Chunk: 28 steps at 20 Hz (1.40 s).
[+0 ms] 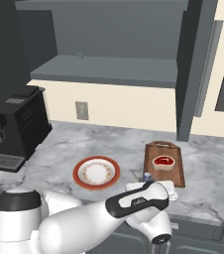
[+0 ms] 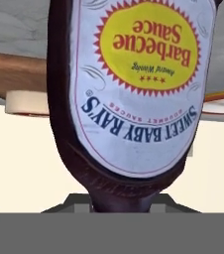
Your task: Pick the steak from the plate and place it on the cutting board. Then pick the condiment bottle from the cabinet and place it next to the cutting board.
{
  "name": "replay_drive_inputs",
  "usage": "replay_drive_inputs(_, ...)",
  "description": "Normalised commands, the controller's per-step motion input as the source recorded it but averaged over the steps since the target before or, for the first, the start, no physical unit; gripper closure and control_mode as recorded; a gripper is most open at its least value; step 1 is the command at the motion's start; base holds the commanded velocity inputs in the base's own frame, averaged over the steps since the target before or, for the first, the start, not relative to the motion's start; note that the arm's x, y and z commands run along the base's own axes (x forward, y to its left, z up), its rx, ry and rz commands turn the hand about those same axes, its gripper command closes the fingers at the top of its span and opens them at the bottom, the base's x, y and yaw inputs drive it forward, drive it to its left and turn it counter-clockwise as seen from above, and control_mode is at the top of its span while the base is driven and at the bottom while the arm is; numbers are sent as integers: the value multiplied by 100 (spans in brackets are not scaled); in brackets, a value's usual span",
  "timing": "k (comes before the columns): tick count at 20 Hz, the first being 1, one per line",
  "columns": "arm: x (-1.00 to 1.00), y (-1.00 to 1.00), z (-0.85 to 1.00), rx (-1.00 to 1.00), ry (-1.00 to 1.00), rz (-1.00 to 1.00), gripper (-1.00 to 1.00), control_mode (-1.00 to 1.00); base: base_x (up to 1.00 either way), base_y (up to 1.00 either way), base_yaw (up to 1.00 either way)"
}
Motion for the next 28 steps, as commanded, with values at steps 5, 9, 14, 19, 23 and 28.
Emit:
replay_drive_inputs(5,3,0,-24,0,0,0,100,-100,0,0,0)
replay_drive_inputs(9,0,0,-25,0,0,0,100,-100,0,0,0)
replay_drive_inputs(14,0,0,-26,0,0,0,100,-100,0,0,0)
replay_drive_inputs(19,0,0,-26,0,0,0,100,-100,0,0,0)
replay_drive_inputs(23,-3,0,-25,0,0,0,-100,-100,0,0,0)
replay_drive_inputs(28,-14,-10,-14,3,-1,0,-100,-100,0,0,0)
